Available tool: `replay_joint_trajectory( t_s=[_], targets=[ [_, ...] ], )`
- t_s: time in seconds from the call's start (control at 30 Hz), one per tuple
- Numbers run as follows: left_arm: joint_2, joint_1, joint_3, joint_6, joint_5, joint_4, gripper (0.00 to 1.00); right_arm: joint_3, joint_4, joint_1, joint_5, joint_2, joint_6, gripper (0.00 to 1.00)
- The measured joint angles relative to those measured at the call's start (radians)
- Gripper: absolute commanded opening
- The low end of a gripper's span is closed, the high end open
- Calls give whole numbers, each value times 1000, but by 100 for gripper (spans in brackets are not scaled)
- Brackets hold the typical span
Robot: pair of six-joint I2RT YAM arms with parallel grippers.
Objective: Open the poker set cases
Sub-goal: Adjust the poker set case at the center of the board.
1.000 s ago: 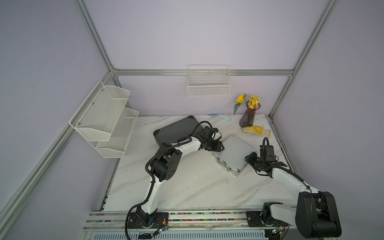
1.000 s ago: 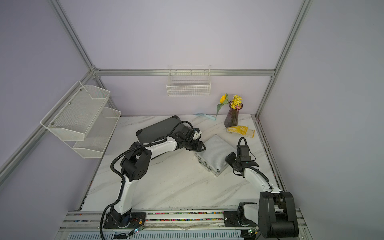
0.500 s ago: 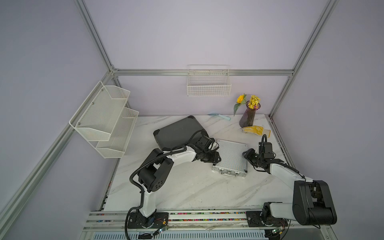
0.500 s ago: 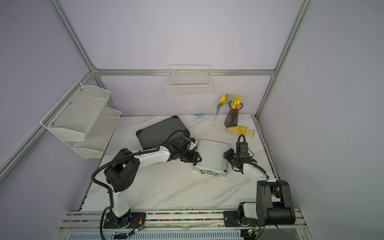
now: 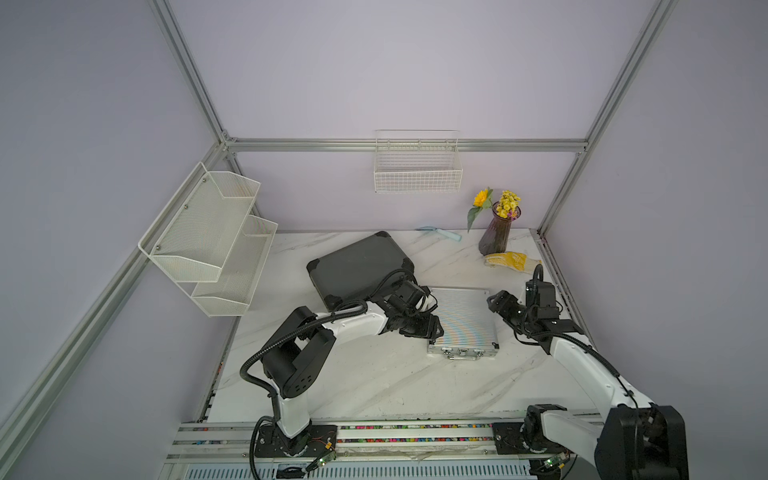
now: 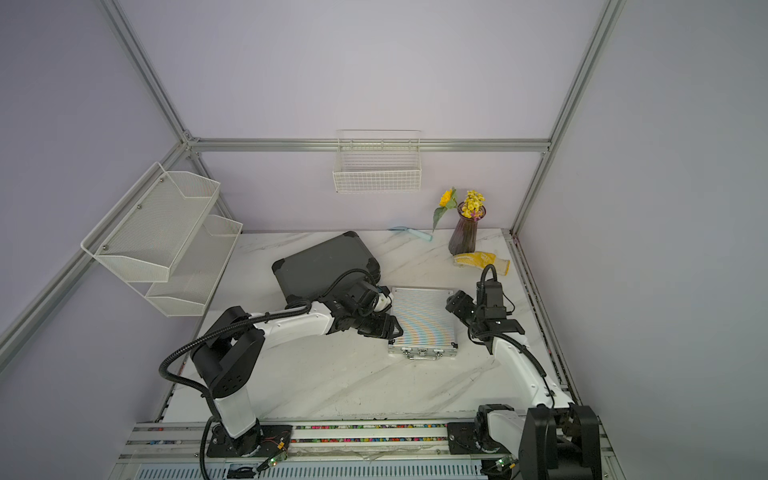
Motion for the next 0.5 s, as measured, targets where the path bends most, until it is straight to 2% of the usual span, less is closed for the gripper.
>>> replay_joint_trajectory(
  t_s=[0.17, 0.33, 0.5],
  targets=[
    [-64, 2, 0, 1, -11, 0, 67, 46, -114, 0, 2, -112, -5, 75],
    [-78, 11, 0, 3, -18, -2, 69, -66, -212, 3, -114, -321, 75, 63],
    [-78, 34, 0, 3, -17, -2, 70, -161, -282, 26, -203, -572, 175, 60]
  ],
)
